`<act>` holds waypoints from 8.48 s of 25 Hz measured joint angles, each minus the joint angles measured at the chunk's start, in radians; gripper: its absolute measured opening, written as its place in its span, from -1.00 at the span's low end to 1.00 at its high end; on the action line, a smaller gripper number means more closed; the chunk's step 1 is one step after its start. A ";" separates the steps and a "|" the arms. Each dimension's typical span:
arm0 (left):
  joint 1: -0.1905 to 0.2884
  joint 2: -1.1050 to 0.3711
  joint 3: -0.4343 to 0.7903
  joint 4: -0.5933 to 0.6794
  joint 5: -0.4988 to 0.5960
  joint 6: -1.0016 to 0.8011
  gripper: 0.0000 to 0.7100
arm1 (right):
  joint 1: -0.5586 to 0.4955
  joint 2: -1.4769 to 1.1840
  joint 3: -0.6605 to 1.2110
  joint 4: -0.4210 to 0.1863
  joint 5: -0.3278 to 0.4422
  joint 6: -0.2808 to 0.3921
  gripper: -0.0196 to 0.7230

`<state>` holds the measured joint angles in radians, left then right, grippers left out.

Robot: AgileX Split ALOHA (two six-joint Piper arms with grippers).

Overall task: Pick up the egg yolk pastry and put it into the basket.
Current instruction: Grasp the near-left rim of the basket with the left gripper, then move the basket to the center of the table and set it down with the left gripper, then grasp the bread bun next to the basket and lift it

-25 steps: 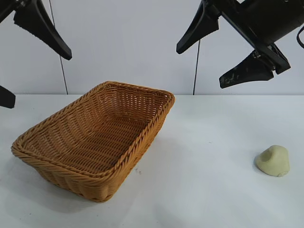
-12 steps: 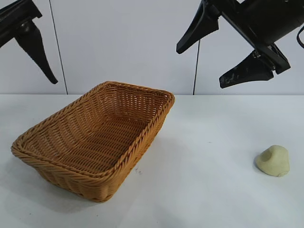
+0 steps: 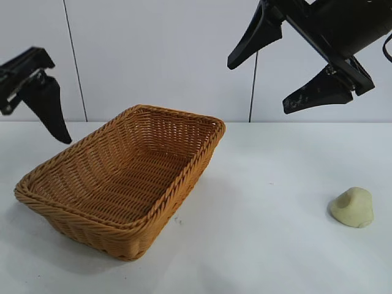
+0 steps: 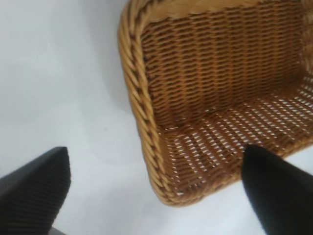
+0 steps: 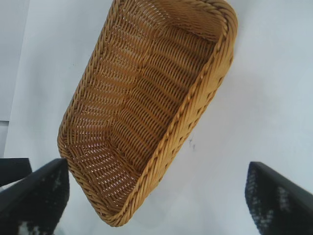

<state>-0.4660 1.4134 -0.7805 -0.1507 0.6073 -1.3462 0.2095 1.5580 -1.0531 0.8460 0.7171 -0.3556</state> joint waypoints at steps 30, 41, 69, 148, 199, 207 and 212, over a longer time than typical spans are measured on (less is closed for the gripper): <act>0.000 0.363 0.015 -0.024 -0.316 -0.005 0.30 | 0.000 0.000 0.000 0.000 0.013 0.001 0.92; 0.006 0.363 -0.002 -0.047 -0.268 0.068 -0.76 | 0.000 0.000 0.000 0.000 0.016 0.003 0.92; 0.231 0.575 -0.576 -0.196 0.311 1.154 -0.76 | 0.000 0.000 0.000 -0.002 0.021 0.004 0.92; 0.444 0.534 -0.894 0.252 0.603 1.212 0.88 | 0.000 0.000 0.000 -0.004 0.042 0.004 0.92; 0.444 -1.418 0.278 0.151 0.466 1.253 0.88 | 0.000 0.000 -0.003 -0.015 0.058 0.019 0.92; 0.444 -1.419 0.278 0.151 0.465 1.253 0.88 | 0.000 0.000 -0.148 -0.452 0.180 0.314 0.92; 0.444 -1.419 0.278 0.151 0.465 1.253 0.88 | -0.035 0.000 -0.206 -0.716 0.291 0.435 0.92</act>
<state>-0.0219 -0.0055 -0.5030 0.0000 1.0724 -0.0932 0.1740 1.5580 -1.2589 0.1300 1.0080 0.0791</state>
